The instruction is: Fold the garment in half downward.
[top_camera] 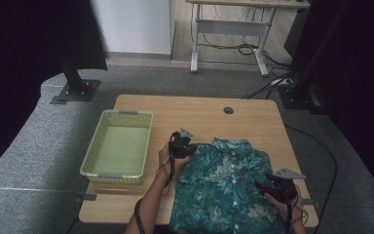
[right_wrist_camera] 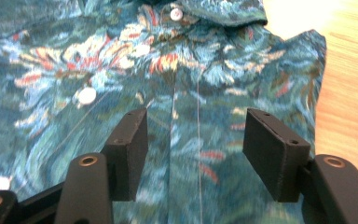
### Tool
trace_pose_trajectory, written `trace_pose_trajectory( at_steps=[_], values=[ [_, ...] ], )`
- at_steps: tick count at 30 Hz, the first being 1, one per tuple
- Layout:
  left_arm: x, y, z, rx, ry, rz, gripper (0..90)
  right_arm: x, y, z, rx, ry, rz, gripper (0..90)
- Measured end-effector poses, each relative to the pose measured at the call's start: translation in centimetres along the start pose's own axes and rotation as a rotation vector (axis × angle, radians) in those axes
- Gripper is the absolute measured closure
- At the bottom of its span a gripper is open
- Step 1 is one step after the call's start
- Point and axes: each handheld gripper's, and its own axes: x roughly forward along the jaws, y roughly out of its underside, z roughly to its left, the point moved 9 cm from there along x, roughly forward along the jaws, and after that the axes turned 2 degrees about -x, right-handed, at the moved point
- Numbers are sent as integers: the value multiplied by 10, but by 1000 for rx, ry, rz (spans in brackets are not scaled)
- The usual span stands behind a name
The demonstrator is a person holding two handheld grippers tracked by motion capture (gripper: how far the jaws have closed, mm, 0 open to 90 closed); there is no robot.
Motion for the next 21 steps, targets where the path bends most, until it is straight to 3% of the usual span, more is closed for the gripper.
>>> trace_pose_trajectory(
  at_steps=[11, 21],
  values=[
    [-4, -3, -4, -1, 13, -7, 882, 18, -17, -24, -4, 5, 41, 391],
    [-4, -2, -3, 2, 10, -11, 882, 29, -25, -27, -28, -32, 57, 393]
  ],
)
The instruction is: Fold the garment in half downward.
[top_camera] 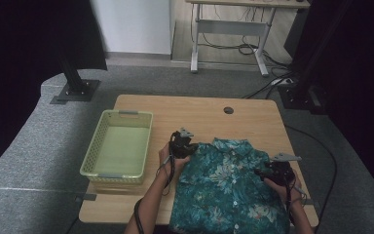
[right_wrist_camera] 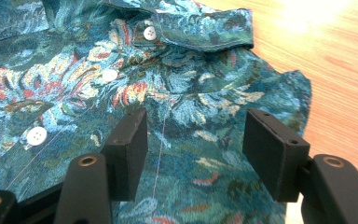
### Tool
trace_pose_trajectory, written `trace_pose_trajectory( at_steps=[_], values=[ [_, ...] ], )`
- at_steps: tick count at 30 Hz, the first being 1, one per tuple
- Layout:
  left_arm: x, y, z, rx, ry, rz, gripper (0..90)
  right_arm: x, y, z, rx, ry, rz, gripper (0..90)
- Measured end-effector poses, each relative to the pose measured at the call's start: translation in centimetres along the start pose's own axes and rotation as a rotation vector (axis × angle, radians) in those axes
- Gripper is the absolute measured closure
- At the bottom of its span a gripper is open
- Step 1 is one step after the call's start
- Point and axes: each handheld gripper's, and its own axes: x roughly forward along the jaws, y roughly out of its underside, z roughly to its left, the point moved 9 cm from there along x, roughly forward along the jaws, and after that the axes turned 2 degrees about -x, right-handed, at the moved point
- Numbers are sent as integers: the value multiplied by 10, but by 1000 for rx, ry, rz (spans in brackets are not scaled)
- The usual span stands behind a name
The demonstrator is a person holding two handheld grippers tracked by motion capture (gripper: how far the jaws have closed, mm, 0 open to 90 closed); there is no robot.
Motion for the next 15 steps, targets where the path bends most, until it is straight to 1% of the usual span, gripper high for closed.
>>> trace_pose_trajectory(
  at_steps=[2, 5, 10, 13, 15],
  values=[
    [0, 1, 0, 0, -2, 0, 882, 4, -1, -1, -2, -6, 5, 394],
    [1, 2, 0, 2, -4, 2, 882, 11, -2, -6, 14, -13, 9, 394],
    [2, 3, 0, 2, -6, 6, 882, 18, -7, -14, 32, -21, -4, 394],
    [2, 3, -1, -2, -5, 2, 882, 18, -8, -21, 64, -30, -27, 394],
    [3, 3, -2, -1, -5, 1, 882, 19, -7, -25, 76, -27, -29, 394]
  ],
)
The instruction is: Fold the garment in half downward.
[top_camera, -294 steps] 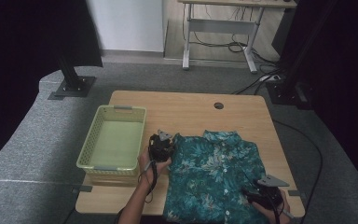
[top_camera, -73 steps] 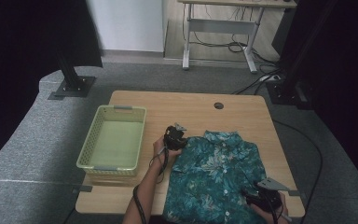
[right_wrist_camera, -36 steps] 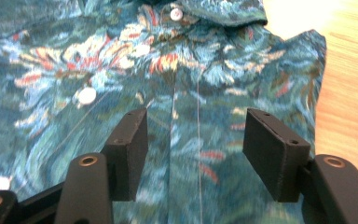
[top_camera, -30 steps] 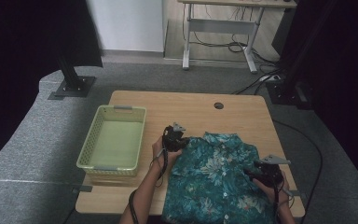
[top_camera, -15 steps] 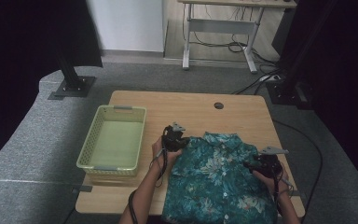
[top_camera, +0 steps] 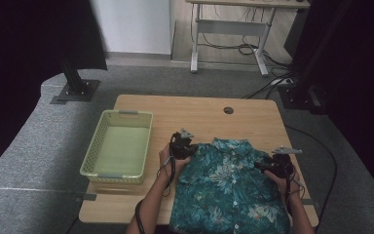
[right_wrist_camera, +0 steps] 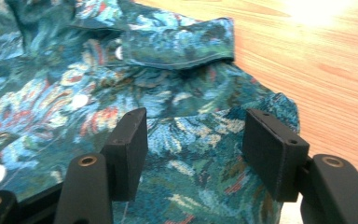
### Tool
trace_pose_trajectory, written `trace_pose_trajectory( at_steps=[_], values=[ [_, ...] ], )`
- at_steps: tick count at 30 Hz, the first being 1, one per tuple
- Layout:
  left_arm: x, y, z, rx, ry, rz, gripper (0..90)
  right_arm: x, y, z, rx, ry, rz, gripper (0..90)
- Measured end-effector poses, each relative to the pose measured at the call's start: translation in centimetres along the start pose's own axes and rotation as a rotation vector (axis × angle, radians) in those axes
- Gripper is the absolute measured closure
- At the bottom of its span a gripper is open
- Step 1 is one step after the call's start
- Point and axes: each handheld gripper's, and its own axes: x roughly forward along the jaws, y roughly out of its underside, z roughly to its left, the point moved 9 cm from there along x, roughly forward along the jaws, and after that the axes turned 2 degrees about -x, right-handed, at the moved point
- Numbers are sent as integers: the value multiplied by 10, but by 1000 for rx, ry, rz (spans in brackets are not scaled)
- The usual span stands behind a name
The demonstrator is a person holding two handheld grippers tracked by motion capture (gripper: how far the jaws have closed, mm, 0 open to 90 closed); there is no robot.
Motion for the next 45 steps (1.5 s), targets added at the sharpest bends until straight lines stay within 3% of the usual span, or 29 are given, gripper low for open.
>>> trace_pose_trajectory(
  at_steps=[9, 18, 29, 38, 42, 45],
  values=[
    [-1, 0, -3, 1, -2, -4, 882, 7, 0, -8, 46, -3, -18, 395],
    [0, 7, 0, -13, -4, -1, 881, 18, 11, -14, 71, 5, 21, 388],
    [-1, 11, 0, -15, -13, 1, 881, -7, 0, -26, 19, 87, 13, 364],
    [2, 9, -1, -13, -6, 7, 881, 13, 10, -39, 27, 97, 74, 353],
    [-1, 8, 1, -13, -4, 3, 881, 21, 8, -41, 42, 96, 66, 351],
    [-3, 9, 3, -17, -4, 1, 881, 23, 7, -38, 14, 109, 68, 443]
  ],
)
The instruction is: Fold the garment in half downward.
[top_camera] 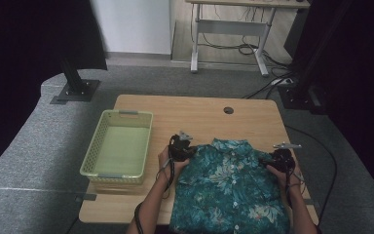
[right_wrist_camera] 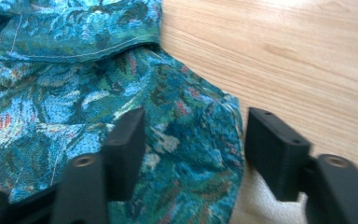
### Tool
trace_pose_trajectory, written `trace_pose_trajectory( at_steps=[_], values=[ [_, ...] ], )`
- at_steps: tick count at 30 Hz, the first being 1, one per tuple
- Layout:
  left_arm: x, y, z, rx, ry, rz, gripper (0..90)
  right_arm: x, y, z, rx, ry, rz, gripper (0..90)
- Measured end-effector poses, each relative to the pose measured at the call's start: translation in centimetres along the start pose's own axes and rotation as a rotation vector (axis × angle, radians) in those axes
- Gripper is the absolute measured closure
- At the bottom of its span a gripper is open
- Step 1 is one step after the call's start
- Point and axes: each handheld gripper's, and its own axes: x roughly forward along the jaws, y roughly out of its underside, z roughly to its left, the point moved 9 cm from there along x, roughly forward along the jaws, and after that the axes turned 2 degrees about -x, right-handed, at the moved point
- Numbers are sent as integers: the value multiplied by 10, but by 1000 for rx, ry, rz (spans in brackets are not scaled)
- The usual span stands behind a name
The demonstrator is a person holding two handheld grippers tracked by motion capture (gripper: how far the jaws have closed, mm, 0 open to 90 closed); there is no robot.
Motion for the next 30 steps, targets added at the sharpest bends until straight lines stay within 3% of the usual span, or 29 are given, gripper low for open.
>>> trace_pose_trajectory(
  at_steps=[10, 16, 24, 30],
  values=[
    [-1, 3, 0, -4, -2, -3, 882, 0, -3, 14, -25, -33, -2, 814],
    [-5, -3, -3, -3, -2, -30, 882, -4, -3, 20, -51, -49, -2, 848],
    [-15, -10, -2, 7, -13, -48, 883, -22, -12, 24, -37, -68, -63, 854],
    [-22, -12, 4, -19, -11, -67, 883, -28, -22, 31, -46, -78, -92, 854]
  ],
)
